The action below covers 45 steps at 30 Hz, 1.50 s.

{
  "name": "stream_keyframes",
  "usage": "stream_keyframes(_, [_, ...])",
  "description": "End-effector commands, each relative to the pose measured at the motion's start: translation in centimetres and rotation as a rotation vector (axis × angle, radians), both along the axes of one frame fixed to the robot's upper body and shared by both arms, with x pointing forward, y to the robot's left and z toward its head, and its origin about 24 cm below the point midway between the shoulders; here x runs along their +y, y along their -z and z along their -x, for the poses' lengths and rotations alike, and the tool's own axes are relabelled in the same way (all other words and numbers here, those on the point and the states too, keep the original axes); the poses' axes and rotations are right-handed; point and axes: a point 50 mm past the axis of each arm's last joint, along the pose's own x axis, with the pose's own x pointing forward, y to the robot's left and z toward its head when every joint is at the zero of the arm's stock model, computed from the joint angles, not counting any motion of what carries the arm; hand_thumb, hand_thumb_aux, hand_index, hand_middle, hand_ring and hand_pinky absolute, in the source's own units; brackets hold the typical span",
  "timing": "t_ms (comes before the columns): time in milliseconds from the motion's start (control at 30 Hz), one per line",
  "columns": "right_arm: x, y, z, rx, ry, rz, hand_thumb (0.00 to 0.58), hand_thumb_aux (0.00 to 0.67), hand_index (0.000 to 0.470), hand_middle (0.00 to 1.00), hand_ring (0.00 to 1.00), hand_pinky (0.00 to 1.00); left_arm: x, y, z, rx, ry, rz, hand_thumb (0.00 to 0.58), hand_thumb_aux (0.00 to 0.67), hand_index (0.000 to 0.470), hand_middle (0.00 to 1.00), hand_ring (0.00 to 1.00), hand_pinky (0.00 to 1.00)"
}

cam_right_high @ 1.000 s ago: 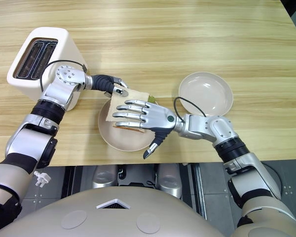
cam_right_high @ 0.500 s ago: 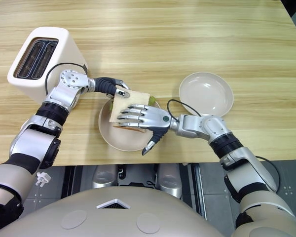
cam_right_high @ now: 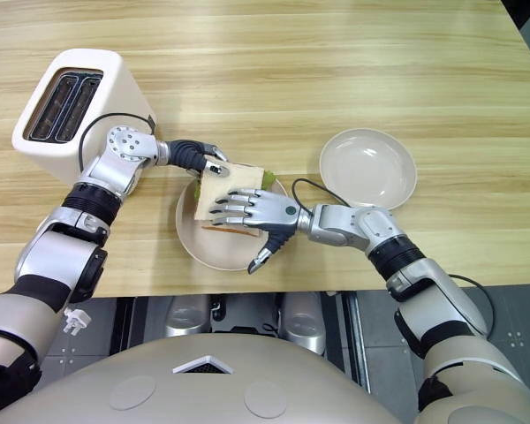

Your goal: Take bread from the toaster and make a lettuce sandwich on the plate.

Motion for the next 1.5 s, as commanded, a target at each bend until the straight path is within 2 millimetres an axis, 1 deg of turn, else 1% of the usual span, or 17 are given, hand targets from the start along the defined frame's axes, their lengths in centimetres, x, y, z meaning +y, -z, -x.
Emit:
stream_keyframes(33, [-0.4, 2.8, 1.7, 0.155, -0.036, 0.169, 0.0, 0.0, 0.0, 0.0, 0.0, 0.0, 0.4, -2.9, -2.3, -0.299, -0.15, -0.001, 0.0, 0.0, 0.0, 0.0, 0.0, 0.0])
stream_keyframes(167, [-0.3, 2.9, 2.0, 0.178, -0.041, 0.183, 0.0, 0.0, 0.0, 0.0, 0.0, 0.0, 1.7, -6.6, -4.0, -0.552, -0.309, 0.035, 0.0, 0.0, 0.0, 0.0, 0.0, 0.0])
stream_keyframes(267, [-0.1, 3.2, 1.8, 0.178, -0.026, 0.201, 0.0, 0.0, 0.0, 0.0, 0.0, 0.0, 3.9, -10.3, -5.0, -0.872, -0.452, -0.057, 0.0, 0.0, 0.0, 0.0, 0.0, 0.0])
stream_keyframes(333, [0.0, 3.3, 1.6, 0.177, -0.017, 0.205, 0.0, 0.0, 0.0, 0.0, 0.0, 0.0, 4.8, -12.3, -5.0, -1.017, -0.514, -0.062, 0.0, 0.0, 0.0, 0.0, 0.0, 0.0])
stream_keyframes(433, [0.0, 3.5, 1.2, 0.171, 0.005, 0.213, 0.0, 0.0, 0.0, 0.0, 0.0, 0.0, 4.7, -13.6, -4.5, -1.128, -0.541, -0.025, 0.0, 0.0, 0.0, 0.0, 0.0, 0.0])
stream_keyframes(567, [-0.1, 3.8, -0.5, 0.162, 0.084, 0.225, 0.0, 0.0, 0.0, 0.0, 0.0, 0.0, 3.7, -13.3, -3.3, -1.125, -0.54, 0.084, 0.0, 0.0, 0.0, 0.0, 0.0, 0.0])
stream_keyframes(767, [-0.7, 4.0, -4.6, 0.081, 0.265, 0.263, 0.0, 0.0, 0.0, 0.0, 0.0, 0.0, 3.0, -11.9, -1.4, -1.039, -0.542, 0.204, 0.0, 0.0, 0.0, 0.0, 0.0, 0.0])
stream_keyframes(900, [-0.9, 3.6, -6.3, 0.009, 0.352, 0.245, 0.0, 0.0, 0.0, 0.0, 0.0, 0.0, 3.3, -10.3, -0.4, -0.967, -0.566, 0.249, 0.0, 0.0, 0.0, 0.0, 0.0, 0.0])
stream_keyframes(1000, [-0.8, 2.7, -6.9, -0.041, 0.376, 0.165, 0.0, 0.0, 0.0, 0.0, 0.0, 0.0, 4.2, -8.8, -0.1, -0.939, -0.595, 0.192, 0.0, 0.0, 0.0, 0.0, 0.0, 0.0])
stream_keyframes(1133, [-1.6, 1.5, -7.9, -0.144, 0.423, 0.112, 0.0, 0.0, 0.0, 0.0, 0.0, 0.0, 5.4, -7.3, 0.4, -0.887, -0.645, 0.181, 0.0, 0.0, 0.0, 0.0, 0.0, 0.0])
stream_keyframes(1233, [-1.4, 0.0, -7.7, -0.192, 0.362, -0.044, 0.0, 0.0, 0.0, 0.0, 0.0, 0.0, 5.8, -6.7, 0.9, -0.883, -0.661, 0.17, 0.0, 0.0, 0.0, 0.0, 0.0, 0.0])
stream_keyframes(1300, [-1.3, -2.0, -7.3, -0.293, 0.308, -0.248, 0.0, 0.0, 0.0, 0.0, 0.0, 0.0, 5.9, -6.3, 1.2, -0.897, -0.658, 0.144, 0.0, 0.0, 0.0, 0.0, 0.0, 0.0])
stream_keyframes(1367, [-1.8, -3.4, -7.0, -0.358, 0.279, -0.385, 0.0, 0.0, 0.0, 0.0, 0.0, 0.0, 5.6, -6.2, 1.4, -0.904, -0.653, 0.149, 0.0, 0.0, 0.0, 0.0, 0.0, 0.0])
stream_keyframes(1400, [-2.1, -4.0, -6.8, -0.371, 0.273, -0.444, 0.152, 0.095, 0.065, 0.0, 0.0, 0.0, 5.5, -6.3, 1.5, -0.907, -0.649, 0.161, 0.018, 0.011, 0.007, 0.0, 0.0, 0.0])
stream_keyframes(1433, [-2.4, -4.4, -6.6, -0.374, 0.273, -0.501, 0.462, 0.368, 0.253, 0.38, 0.38, 0.38, 5.3, -6.3, 1.6, -0.909, -0.647, 0.178, 0.205, 0.131, 0.09, 0.25, 0.25, 0.25])
stream_keyframes(1467, [-2.7, -4.8, -6.4, -0.377, 0.274, -0.555, 0.462, 0.368, 0.253, 0.38, 0.38, 0.38, 5.0, -6.4, 1.8, -0.909, -0.638, 0.198, 0.205, 0.131, 0.09, 0.25, 0.25, 0.25])
stream_keyframes(1500, [-3.0, -5.3, -6.2, -0.373, 0.274, -0.605, 0.511, 0.439, 0.301, 0.94, 0.94, 0.94, 4.7, -6.5, 2.0, -0.904, -0.624, 0.227, 0.503, 0.426, 0.292, 1.0, 1.0, 1.0])
